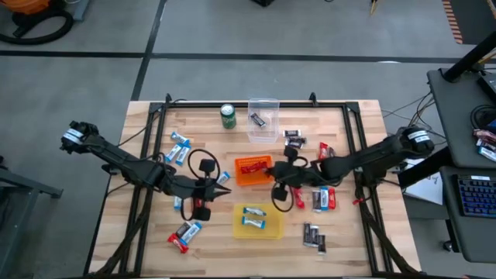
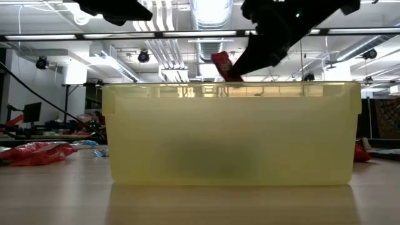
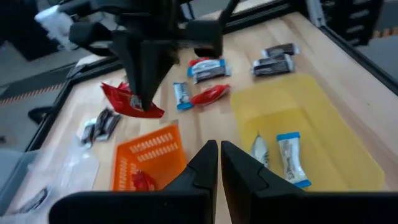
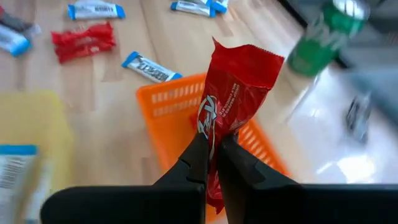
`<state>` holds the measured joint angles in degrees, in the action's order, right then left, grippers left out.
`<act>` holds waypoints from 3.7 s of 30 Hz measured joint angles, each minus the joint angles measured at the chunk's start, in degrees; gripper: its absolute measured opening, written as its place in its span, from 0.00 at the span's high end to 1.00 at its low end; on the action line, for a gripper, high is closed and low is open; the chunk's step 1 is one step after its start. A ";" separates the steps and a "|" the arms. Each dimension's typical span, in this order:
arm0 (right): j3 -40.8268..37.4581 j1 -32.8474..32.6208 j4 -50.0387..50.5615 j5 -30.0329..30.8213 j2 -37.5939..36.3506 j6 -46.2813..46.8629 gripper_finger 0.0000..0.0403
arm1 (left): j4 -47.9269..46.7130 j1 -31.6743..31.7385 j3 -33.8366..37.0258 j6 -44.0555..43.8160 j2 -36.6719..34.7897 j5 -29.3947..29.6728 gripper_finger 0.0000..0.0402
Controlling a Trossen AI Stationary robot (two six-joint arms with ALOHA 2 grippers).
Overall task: Sort candy
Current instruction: Put the red candy into the orange bin, then put the white candy into the yellow bin
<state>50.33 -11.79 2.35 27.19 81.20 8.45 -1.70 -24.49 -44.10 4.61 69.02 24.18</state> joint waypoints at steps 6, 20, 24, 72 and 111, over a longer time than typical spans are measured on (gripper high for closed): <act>0.00 2.94 -1.62 0.00 3.42 -5.05 0.97 | -4.24 0.00 0.00 -5.88 -1.79 0.94 0.99; 0.00 3.32 -2.49 -0.12 5.20 -6.12 0.74 | -21.56 0.00 0.00 -35.53 -2.91 9.85 0.99; 0.00 3.32 -2.92 -0.12 5.13 -6.12 0.69 | -29.77 0.01 0.00 -46.10 -2.70 9.81 0.99; 0.04 3.21 -4.59 -3.62 4.80 3.02 0.64 | -35.25 42.38 20.01 -49.18 -2.52 0.51 0.66; 0.02 2.82 -10.40 -7.98 4.84 -2.86 0.68 | 15.06 9.64 20.50 -25.13 -13.43 -1.38 1.00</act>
<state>50.34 -8.97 -8.05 19.21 86.04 5.59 13.36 -14.85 -23.59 -20.52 55.59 22.81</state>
